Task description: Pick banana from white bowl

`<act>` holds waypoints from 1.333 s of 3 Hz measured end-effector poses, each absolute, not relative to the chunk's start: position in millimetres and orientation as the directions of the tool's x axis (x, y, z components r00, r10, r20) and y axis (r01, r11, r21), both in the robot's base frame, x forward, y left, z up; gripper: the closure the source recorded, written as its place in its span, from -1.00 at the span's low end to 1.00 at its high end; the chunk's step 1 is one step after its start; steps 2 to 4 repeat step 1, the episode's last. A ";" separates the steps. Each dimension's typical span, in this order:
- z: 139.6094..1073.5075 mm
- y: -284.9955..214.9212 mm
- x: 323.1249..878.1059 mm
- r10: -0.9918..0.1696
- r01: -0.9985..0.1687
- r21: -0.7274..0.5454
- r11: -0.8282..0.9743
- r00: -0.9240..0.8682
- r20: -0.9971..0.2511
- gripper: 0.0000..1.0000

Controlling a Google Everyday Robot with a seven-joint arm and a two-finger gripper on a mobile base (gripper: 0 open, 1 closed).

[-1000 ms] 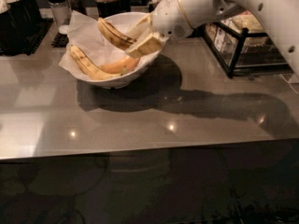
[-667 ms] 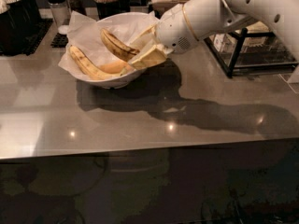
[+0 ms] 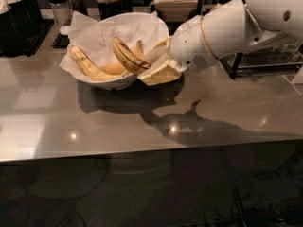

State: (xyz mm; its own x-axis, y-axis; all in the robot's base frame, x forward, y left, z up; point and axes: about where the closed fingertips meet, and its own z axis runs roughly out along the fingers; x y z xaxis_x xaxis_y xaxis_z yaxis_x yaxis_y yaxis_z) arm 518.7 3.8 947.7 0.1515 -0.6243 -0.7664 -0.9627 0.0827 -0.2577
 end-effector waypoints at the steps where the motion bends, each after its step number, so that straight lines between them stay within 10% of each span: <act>1: 946.4 1.6 516.3 -0.629 -0.962 -0.258 0.087 0.148 -0.763 1.00; 4: 946.4 1.6 516.3 -0.629 -0.962 -0.258 0.087 0.148 -0.763 1.00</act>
Offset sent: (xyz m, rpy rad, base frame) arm 0.0000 0.0000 0.0000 0.0000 0.0000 0.0000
